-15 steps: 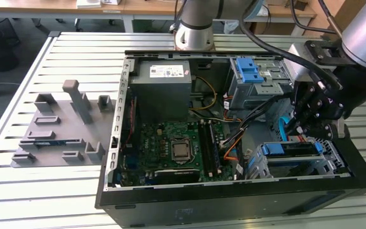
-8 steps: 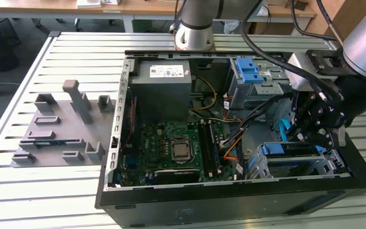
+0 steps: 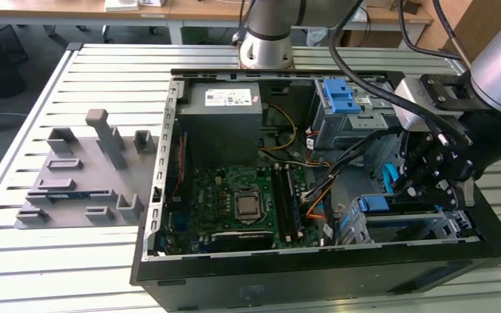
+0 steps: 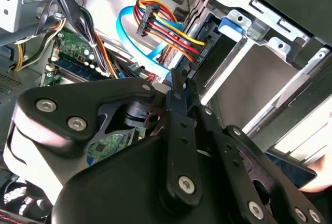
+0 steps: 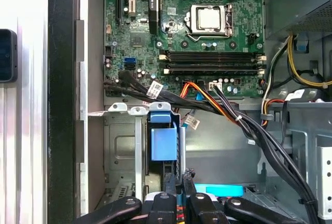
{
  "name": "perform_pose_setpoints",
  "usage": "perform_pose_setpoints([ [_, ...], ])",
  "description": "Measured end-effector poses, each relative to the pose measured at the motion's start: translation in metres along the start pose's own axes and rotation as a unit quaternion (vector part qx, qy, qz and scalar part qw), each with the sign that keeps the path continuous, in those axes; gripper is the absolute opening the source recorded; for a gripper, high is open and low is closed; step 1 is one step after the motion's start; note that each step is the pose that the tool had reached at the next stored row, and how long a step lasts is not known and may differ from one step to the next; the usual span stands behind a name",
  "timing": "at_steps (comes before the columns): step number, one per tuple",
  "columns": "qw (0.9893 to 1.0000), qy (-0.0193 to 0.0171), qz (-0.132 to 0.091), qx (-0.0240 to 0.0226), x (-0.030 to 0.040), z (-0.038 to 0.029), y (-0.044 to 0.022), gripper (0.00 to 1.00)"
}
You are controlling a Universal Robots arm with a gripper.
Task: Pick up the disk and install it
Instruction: 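Insert the second disk wire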
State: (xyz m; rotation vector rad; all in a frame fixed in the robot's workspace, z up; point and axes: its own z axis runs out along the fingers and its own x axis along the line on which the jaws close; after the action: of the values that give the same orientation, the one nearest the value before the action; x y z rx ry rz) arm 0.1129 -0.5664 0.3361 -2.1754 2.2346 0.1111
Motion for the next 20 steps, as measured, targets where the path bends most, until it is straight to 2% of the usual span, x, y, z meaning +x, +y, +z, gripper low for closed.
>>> perform_pose_setpoints([
  [20,1.0000,0.0002,-0.005,0.0010,0.0027,0.0004,-0.0032,0.17],
])
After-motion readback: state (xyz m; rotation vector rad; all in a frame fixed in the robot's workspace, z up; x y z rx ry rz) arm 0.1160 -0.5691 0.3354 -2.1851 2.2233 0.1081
